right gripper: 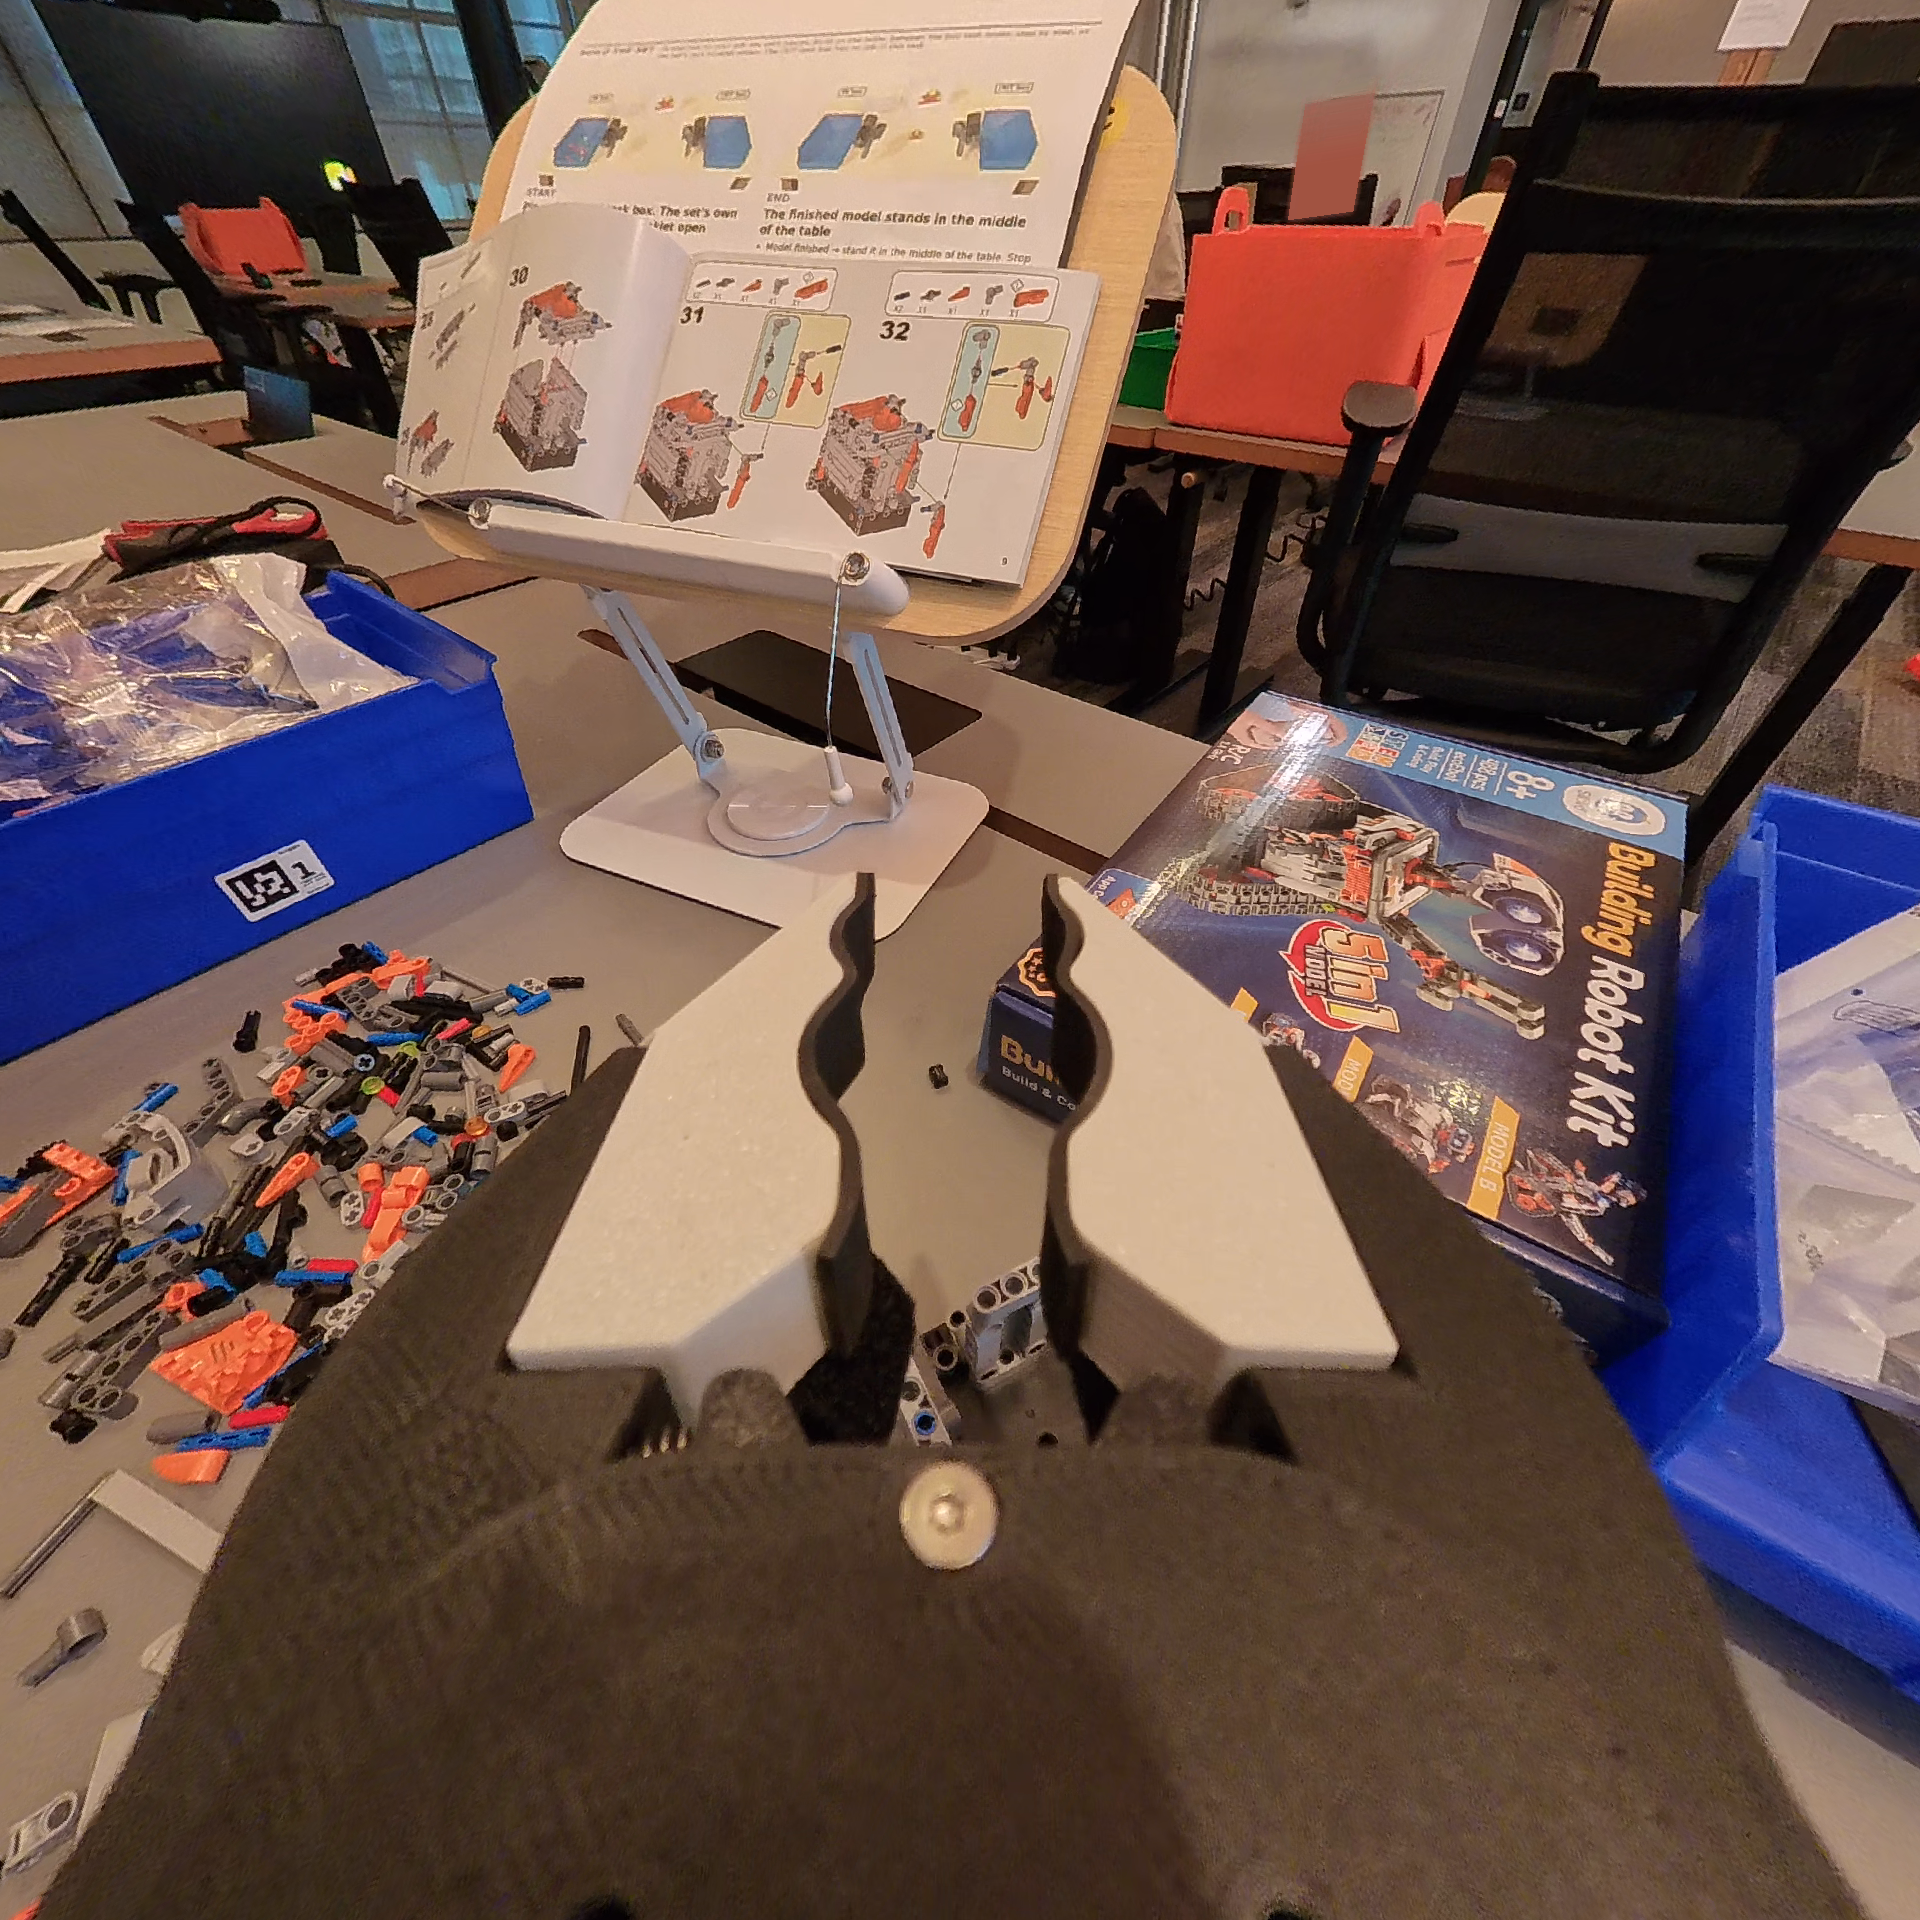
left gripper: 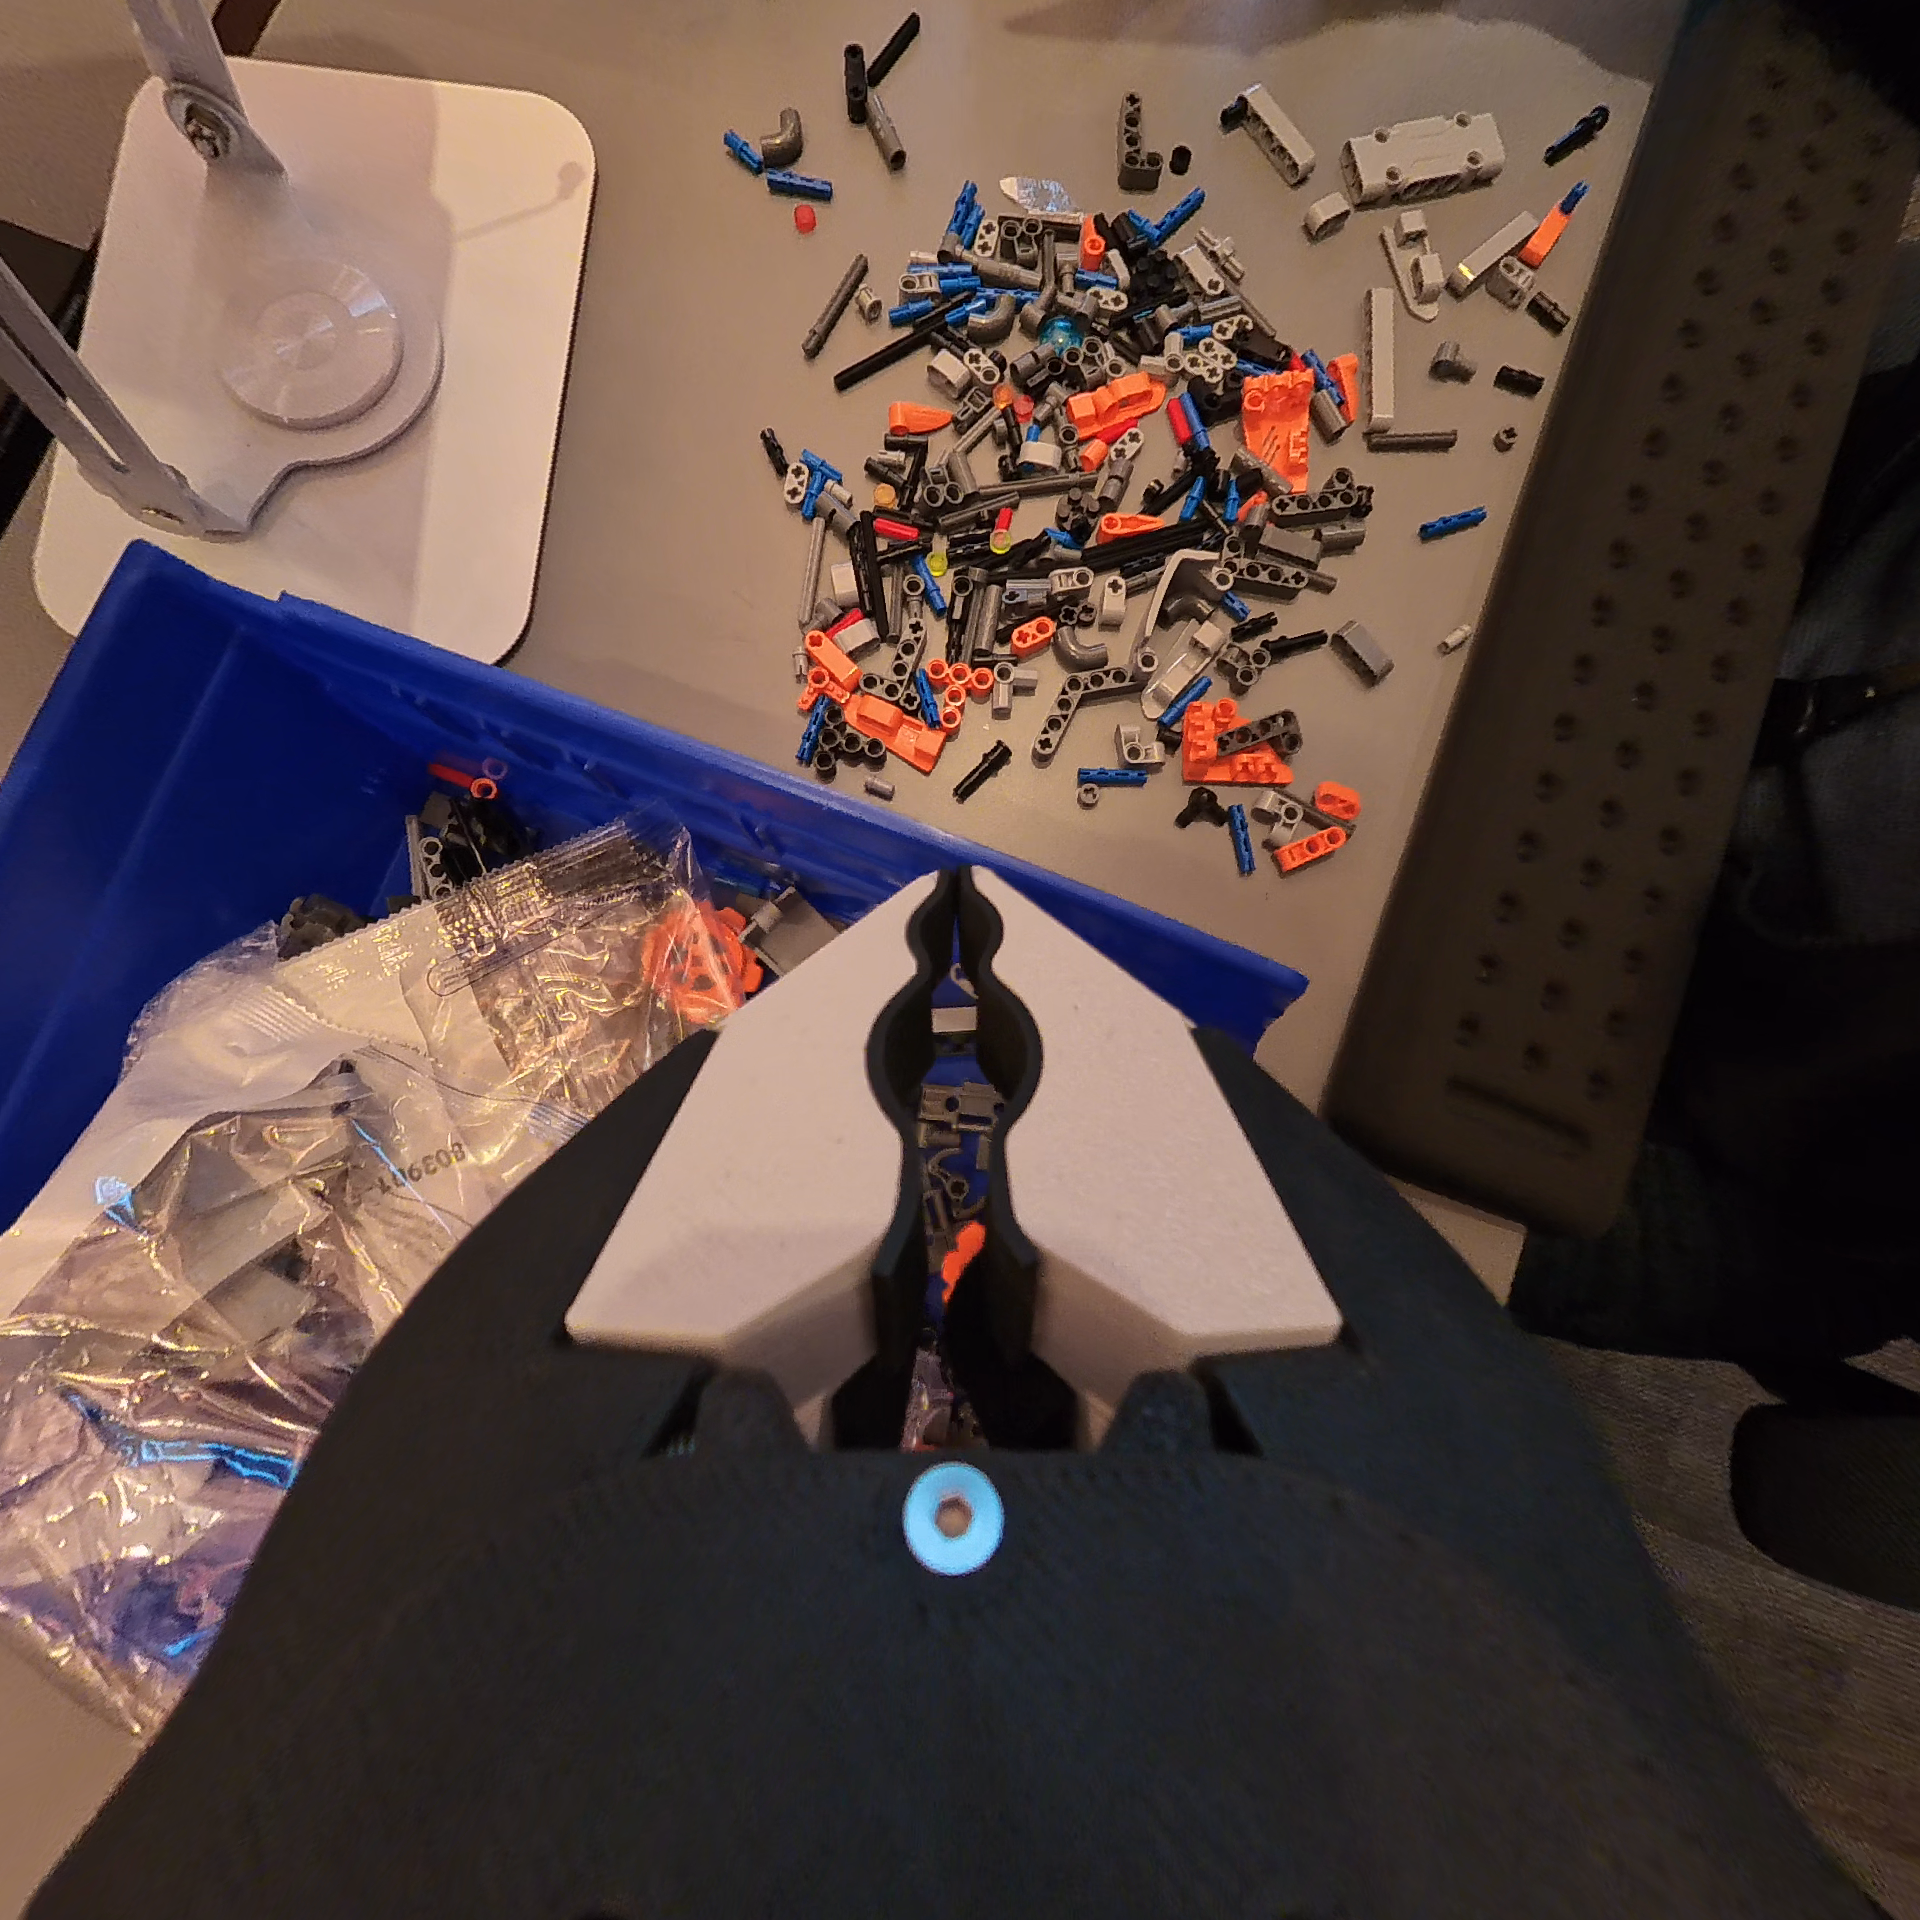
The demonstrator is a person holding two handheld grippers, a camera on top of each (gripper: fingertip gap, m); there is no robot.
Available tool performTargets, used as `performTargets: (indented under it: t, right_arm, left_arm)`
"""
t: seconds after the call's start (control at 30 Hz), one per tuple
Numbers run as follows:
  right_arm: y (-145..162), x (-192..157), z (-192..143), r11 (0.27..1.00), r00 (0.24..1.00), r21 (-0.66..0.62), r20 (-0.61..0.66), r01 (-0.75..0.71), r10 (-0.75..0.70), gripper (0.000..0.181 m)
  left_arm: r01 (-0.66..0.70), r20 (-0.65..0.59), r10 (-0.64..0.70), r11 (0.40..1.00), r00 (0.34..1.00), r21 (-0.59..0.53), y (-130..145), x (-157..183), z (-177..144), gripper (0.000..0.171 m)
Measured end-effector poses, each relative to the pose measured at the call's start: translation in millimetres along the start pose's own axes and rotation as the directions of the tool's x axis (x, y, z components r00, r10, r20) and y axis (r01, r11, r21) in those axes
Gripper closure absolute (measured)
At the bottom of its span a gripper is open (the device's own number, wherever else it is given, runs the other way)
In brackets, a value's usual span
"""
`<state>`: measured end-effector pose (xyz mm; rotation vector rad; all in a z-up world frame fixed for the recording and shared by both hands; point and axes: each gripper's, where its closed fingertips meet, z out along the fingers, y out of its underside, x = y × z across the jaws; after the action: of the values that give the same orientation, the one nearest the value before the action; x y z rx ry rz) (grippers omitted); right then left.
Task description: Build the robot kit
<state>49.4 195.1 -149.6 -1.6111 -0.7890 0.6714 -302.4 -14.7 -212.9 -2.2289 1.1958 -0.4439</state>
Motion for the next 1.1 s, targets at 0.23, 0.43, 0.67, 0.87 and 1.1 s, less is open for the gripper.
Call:
performTargets:
  t: [0.23, 0.43, 0.67, 0.87, 1.1]
  right_arm:
    - [0.1, -1.7, 0.6, 1.000, 1.000, -0.001, 0.004, 0.003, -0.003, 0.151]
    - [-0.4, -4.0, 1.1, 1.000, 1.000, -0.001, 0.006, 0.010, -0.010, 0.151]
    - [0.1, -7.7, 3.1, 1.000, 1.000, -0.006, 0.015, 0.017, -0.017, 0.151]
    - [1.0, -15.4, 7.1, 1.000, 0.999, -0.012, 0.033, 0.029, -0.029, 0.151]
    - [7.0, -29.9, 16.6, 0.997, 0.996, -0.042, 0.063, 0.070, -0.067, 0.151]
  left_arm:
    - [-0.058, 0.035, 0.058, 0.998, 0.998, -0.011, -3.8, 2.0, 5.0, 0.171]
    - [-0.127, 0.073, 0.129, 0.991, 0.989, -0.034, -9.6, 6.7, 11.5, 0.171]
    - [-0.185, 0.101, 0.190, 0.981, 0.977, -0.057, -18.5, 14.3, 16.8, 0.171]
    - [-0.233, 0.096, 0.240, 0.970, 0.966, -0.071, -30.4, 22.8, 27.2, 0.171]
    - [-0.287, 0.084, 0.292, 0.955, 0.953, -0.068, -54.2, 31.2, 43.9, 0.171]
